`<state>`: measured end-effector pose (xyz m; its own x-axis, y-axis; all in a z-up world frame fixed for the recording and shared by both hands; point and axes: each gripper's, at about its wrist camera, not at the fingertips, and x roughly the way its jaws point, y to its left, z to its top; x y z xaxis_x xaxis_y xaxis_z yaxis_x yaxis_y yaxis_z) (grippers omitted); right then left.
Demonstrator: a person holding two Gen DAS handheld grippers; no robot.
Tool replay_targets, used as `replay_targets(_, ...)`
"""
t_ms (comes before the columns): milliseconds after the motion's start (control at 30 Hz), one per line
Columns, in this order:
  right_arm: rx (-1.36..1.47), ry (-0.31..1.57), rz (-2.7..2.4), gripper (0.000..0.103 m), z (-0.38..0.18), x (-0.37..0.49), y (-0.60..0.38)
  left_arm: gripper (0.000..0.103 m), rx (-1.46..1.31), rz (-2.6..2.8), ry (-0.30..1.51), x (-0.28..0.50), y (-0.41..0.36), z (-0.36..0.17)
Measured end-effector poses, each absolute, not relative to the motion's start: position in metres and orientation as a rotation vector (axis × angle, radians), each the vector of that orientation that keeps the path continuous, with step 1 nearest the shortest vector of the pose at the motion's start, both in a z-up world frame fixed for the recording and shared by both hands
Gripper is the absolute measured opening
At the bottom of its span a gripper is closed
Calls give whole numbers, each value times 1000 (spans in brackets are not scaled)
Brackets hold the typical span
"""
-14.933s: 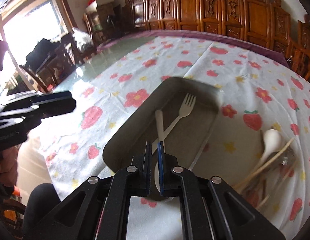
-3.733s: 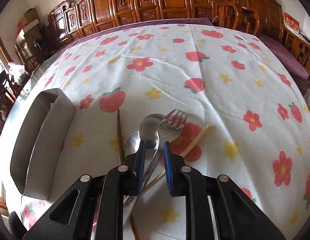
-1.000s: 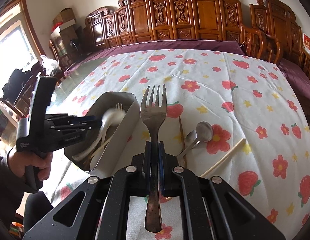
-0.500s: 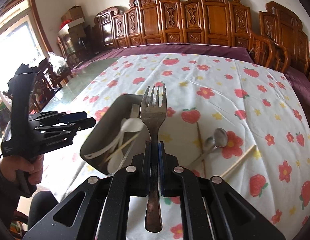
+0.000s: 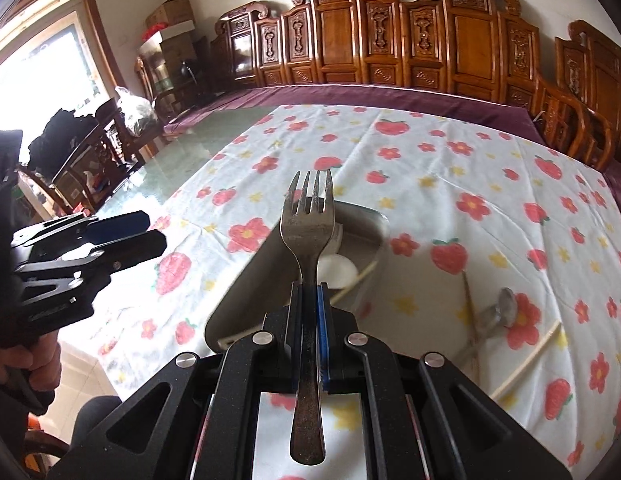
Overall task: Organize utensils
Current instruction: 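Lower the metal fork into the metal tray and open the right tool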
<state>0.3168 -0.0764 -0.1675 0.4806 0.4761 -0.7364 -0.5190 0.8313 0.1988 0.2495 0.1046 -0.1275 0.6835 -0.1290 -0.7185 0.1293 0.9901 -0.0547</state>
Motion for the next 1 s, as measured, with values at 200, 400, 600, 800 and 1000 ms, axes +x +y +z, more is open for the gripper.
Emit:
replay_targets(200,-49,905,627,8,-178,335,-42,38,-9,-125,789,241,125,-122)
replay_targets(400,-75,959,607,8,-205,349,-18,38,-16,-109,784,237,139,-123)
replay_targets(600,-88,1016,576,8,-230,355,-11,38,-16,-109,789,237,143,-126)
replay_targets(800,-99,1009,583,8,-233,357,-2,38,-18,-107,790,236,144,-126)
replay_targets(1000,-116,1029,571,9,-240,361,-2,38,-21,-104,792,236,146,-127)
